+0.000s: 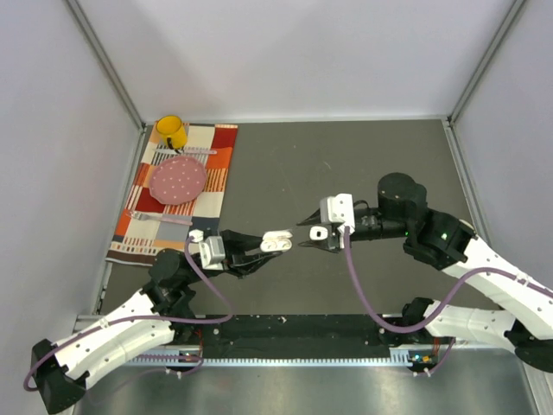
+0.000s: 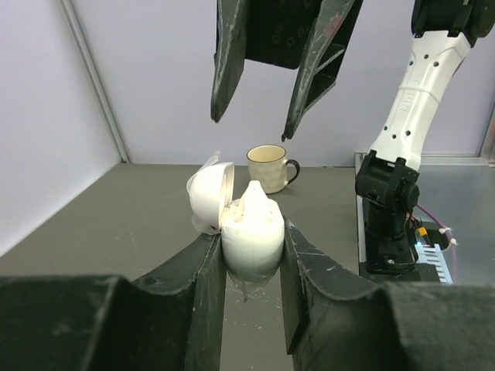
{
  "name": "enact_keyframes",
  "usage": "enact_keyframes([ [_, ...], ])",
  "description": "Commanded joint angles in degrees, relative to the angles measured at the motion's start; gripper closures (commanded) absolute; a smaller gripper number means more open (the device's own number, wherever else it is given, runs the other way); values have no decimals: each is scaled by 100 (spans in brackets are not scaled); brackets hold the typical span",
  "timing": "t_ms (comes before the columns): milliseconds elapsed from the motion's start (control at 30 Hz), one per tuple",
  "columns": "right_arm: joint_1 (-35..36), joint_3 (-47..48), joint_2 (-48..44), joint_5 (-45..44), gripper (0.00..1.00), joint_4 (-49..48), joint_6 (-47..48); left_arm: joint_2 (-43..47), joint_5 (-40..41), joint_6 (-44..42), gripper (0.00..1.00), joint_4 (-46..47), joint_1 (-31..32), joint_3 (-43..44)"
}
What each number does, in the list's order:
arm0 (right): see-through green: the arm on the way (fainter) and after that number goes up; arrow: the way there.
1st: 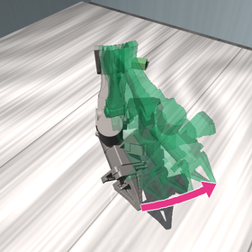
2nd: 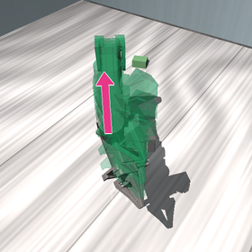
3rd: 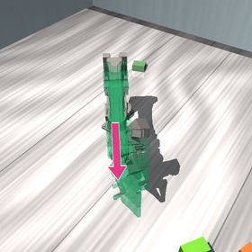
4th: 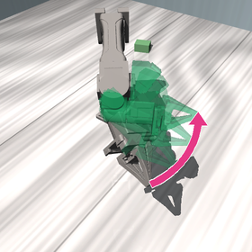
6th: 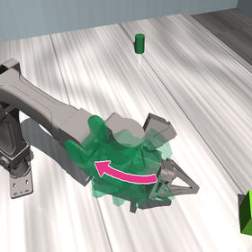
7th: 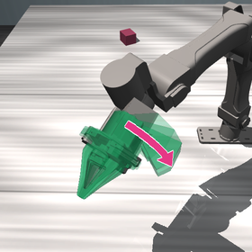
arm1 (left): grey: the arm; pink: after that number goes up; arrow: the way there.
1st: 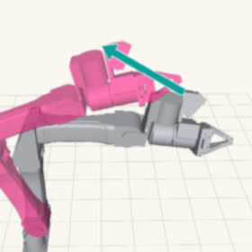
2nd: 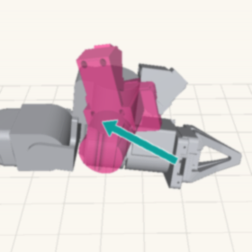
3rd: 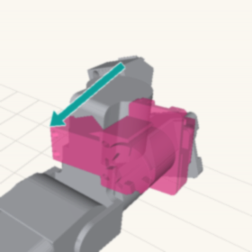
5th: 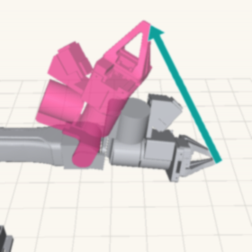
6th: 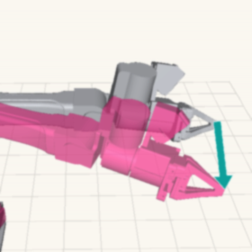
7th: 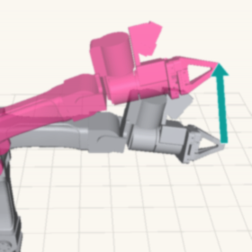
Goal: Insert the wireless bluetooth earbuds into the charging case
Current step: Close the charging case.
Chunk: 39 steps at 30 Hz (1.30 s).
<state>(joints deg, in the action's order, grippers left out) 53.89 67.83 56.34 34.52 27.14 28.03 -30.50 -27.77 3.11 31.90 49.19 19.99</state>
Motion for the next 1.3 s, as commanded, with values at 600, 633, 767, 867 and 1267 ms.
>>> enact_keyframes([
  [600,-678,309,483,-3717,2,-964,-4542,106,140,-65,100,18,12,242],
  [633,-678,336,527,-3594,2,-973,-4787,97,140,-57,100,18,20,251],
  [767,-678,327,703,-3355,2,-1114,-5360,80,114,-30,100,27,12,260],
  [867,-678,318,861,-3251,3,-1132,-5563,88,96,-13,100,53,21,242],
  [1267,-494,142,1178,-2732,11,-1290,-5818,1,158,-13,100,141,20,251],
])
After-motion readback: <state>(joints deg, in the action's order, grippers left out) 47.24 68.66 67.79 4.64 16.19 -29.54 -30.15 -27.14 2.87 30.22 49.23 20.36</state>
